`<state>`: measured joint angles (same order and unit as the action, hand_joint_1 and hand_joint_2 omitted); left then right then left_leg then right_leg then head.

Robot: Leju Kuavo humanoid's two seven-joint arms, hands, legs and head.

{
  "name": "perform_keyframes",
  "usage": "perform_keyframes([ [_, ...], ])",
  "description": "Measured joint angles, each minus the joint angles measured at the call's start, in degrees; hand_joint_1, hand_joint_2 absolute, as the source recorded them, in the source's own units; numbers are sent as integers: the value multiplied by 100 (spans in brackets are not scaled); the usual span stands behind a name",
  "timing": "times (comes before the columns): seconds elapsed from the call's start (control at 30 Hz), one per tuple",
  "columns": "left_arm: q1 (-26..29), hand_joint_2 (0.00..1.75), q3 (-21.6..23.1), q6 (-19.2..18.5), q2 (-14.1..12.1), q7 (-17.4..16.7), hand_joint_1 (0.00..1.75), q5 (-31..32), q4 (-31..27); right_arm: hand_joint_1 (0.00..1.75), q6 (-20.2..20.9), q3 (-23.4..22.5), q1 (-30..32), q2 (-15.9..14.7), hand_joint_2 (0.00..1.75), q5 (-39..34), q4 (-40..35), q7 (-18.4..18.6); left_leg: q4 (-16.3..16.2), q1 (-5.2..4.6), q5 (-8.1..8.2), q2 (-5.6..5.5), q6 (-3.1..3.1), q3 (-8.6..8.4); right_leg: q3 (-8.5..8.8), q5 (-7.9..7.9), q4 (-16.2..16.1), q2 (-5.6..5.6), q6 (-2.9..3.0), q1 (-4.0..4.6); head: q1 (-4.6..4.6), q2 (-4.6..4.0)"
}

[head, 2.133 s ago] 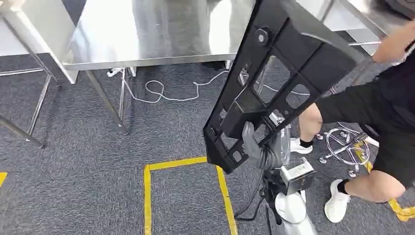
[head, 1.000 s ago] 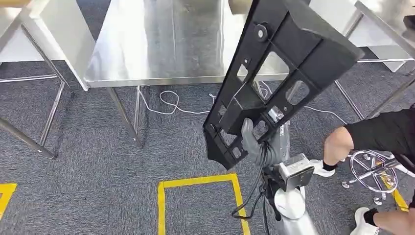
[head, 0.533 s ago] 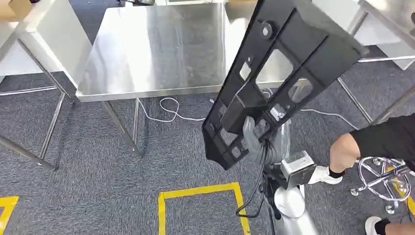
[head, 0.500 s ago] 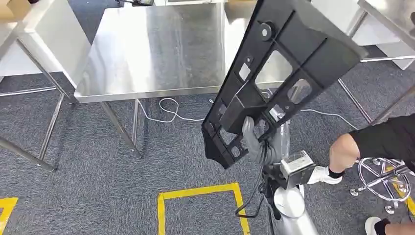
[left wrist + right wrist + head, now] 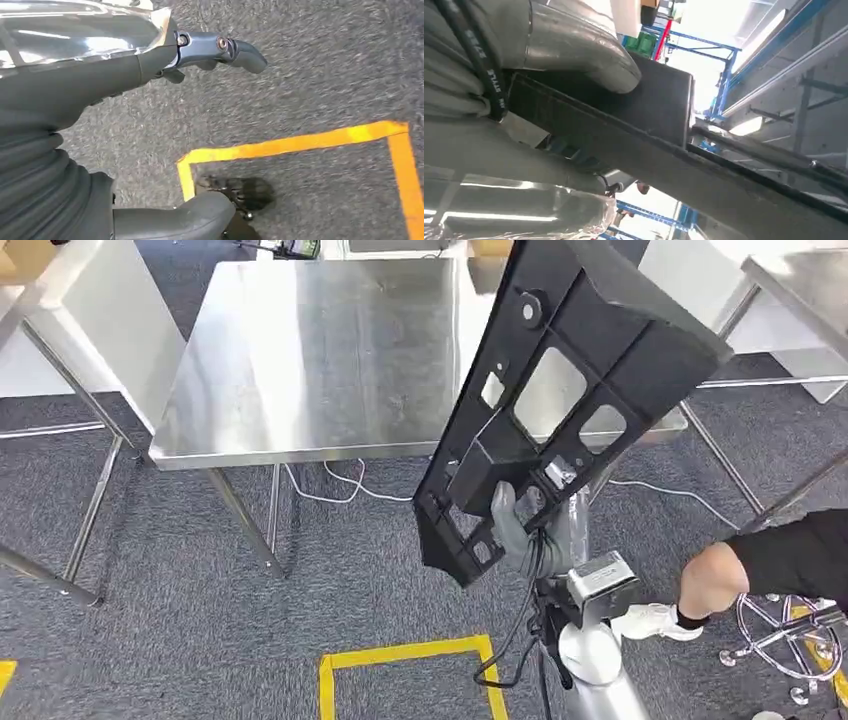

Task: Take the parts from the cabinet and place them on the table.

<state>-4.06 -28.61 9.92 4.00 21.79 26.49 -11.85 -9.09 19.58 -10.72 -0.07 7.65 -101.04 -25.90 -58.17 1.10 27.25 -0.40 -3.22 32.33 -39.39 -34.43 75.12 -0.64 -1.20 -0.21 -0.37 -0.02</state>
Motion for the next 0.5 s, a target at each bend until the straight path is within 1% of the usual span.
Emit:
perform_keyframes([
  [0.03,7,175,-2,0,0,0,0,0,0,175,0,0,4,-9,175,0,9,0,0,1,51,-5,7,-50,-189,-74,142,1,-16,-10,0,0],
  [0.07,14,175,-4,0,2,0,0,0,0,175,0,0,10,-15,175,0,11,0,0,4,104,-11,19,-117,-240,-12,33,4,-81,-26,0,0],
  [0.1,19,175,-4,0,4,0,0,0,0,175,0,0,12,-17,175,0,11,0,0,11,164,-16,37,-198,-191,160,-278,10,-173,-46,2,0],
  [0.13,18,175,-4,-2,13,0,0,0,0,175,0,0,12,-17,175,0,9,0,0,20,227,-23,58,-285,-65,407,-728,21,-246,-56,2,0],
  [0.17,15,175,-4,-6,17,0,0,0,0,175,0,2,12,-22,175,0,11,0,2,28,306,-26,92,-386,96,781,-1303,57,-305,-72,6,0],
  [0.2,19,175,-7,-9,15,0,0,0,2,175,0,9,14,-28,175,0,22,0,3,9,370,-32,134,-386,142,1137,-1620,117,-346,-68,26,0],
  [0.23,18,175,-9,-9,11,0,0,0,0,175,0,11,9,-31,175,-4,26,0,10,-8,444,-35,171,-474,152,1026,-1635,177,-175,-52,28,0],
  [0.27,-3,175,-9,-9,13,0,0,0,0,175,0,18,21,-33,175,2,33,11,64,-15,491,-13,222,-477,268,1069,-1631,144,-87,24,48,0],
  [0.3,5,175,-9,-9,11,2,0,0,0,175,-4,17,16,-37,175,-4,31,7,71,-16,455,-6,258,-618,285,1066,-1653,126,-3,19,43,0],
  [0.33,6,175,-11,-9,4,4,0,0,-2,175,-13,17,3,-35,175,-7,33,4,-2,-25,402,5,292,-606,327,1064,-1683,110,62,-63,39,0],
  [0.37,-3,175,-13,-7,2,4,0,0,-2,175,-13,24,-1,-31,175,-11,33,2,-121,2,417,23,304,-559,413,1044,-1711,90,100,-82,17,0],
  [0.4,-13,175,-20,-4,0,11,0,0,-4,175,-15,31,-16,-31,175,-13,33,-2,-417,19,415,21,326,-381,479,999,-1716,88,165,-79,15,0],
  [0.43,-25,175,-28,-4,7,13,0,7,-2,175,-15,31,-25,-26,175,-15,33,-2,-790,17,448,22,331,-150,516,962,-1716,85,217,-61,9,0],
  [0.47,-26,175,-33,-4,9,13,0,9,-2,175,-15,35,-23,-26,175,-15,33,-2,-1197,15,587,20,341,149,560,920,-1716,82,276,-37,2,0],
  [0.5,-14,175,-39,-4,9,13,0,9,-2,175,-15,37,-19,-26,175,-15,37,-2,-1480,15,773,21,356,410,604,870,-1716,75,303,-16,13,0],
])
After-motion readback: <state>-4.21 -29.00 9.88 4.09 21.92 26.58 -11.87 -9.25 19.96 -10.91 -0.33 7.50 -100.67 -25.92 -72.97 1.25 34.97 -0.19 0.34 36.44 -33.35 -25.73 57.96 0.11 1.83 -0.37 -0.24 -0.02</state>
